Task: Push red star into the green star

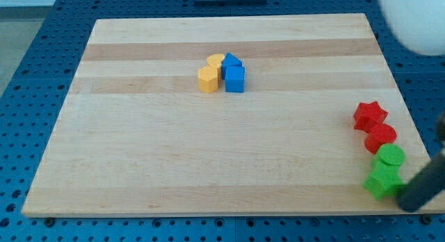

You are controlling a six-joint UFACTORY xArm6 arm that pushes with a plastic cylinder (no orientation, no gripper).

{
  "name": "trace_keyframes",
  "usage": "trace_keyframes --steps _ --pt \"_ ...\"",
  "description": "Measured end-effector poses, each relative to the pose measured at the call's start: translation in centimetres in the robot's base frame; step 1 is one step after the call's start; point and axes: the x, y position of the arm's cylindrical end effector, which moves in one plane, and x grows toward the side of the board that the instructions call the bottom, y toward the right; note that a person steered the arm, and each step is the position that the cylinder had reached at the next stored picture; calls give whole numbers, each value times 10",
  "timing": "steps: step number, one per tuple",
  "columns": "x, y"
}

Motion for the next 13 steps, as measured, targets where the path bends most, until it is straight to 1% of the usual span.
trace_keyframes --steps 1,2,4,5,6,8,13 --pt "-12 -30" --pt "0 -10" --pt "-1 48" --pt "1 33" --pt "0 5" --pt "0 -9" --pt "-30 -9"
